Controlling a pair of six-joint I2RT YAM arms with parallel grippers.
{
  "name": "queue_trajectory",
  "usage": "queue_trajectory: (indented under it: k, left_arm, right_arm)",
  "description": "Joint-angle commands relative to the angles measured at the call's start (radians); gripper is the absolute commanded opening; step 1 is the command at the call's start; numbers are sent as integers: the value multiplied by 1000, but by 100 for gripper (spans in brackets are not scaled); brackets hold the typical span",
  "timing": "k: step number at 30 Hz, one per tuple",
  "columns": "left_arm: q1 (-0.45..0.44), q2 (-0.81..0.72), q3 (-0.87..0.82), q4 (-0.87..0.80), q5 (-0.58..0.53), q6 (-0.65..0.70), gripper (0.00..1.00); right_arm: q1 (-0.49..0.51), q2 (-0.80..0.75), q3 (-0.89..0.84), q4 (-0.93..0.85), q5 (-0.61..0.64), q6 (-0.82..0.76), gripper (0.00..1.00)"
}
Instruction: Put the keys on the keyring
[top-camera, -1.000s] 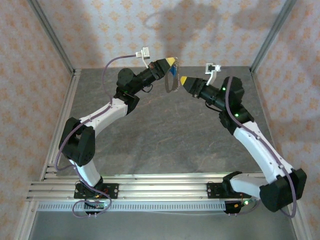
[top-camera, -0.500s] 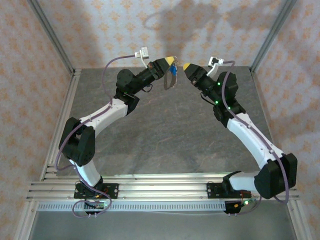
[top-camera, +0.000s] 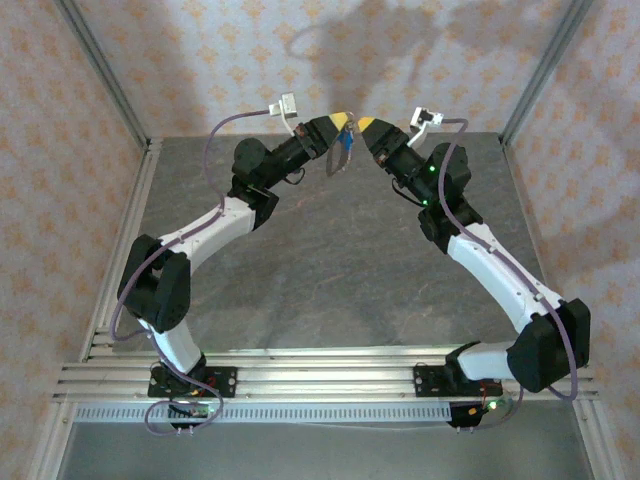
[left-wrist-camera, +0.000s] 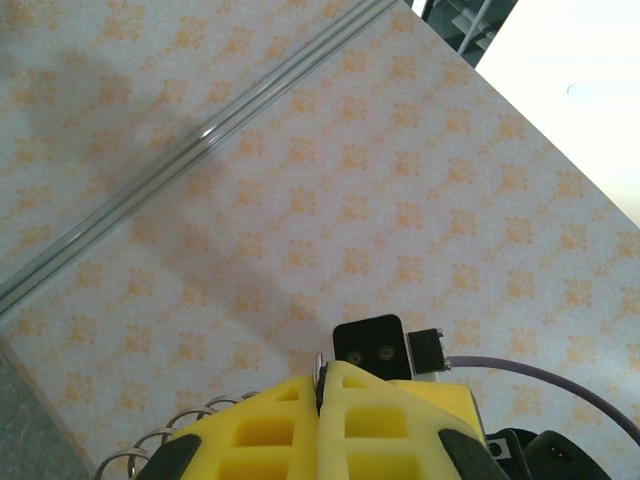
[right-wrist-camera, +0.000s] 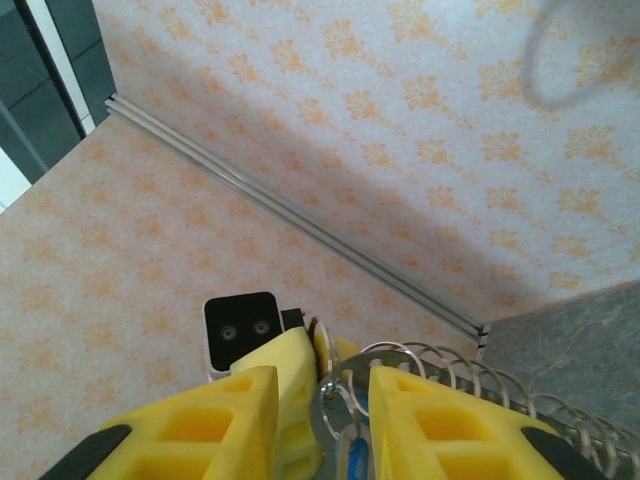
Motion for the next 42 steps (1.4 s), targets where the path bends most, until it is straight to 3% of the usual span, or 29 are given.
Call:
queue_trajectory:
  k: [1,42]
  left_arm:
    - [-6,-48,-7,69,-5,-7,0]
    - [-8,-58,-7,69,3,-2,0]
  right_arm:
    - [19,-21,45,53,10,-6,29]
    - [46,32,-10,75,26,16,24]
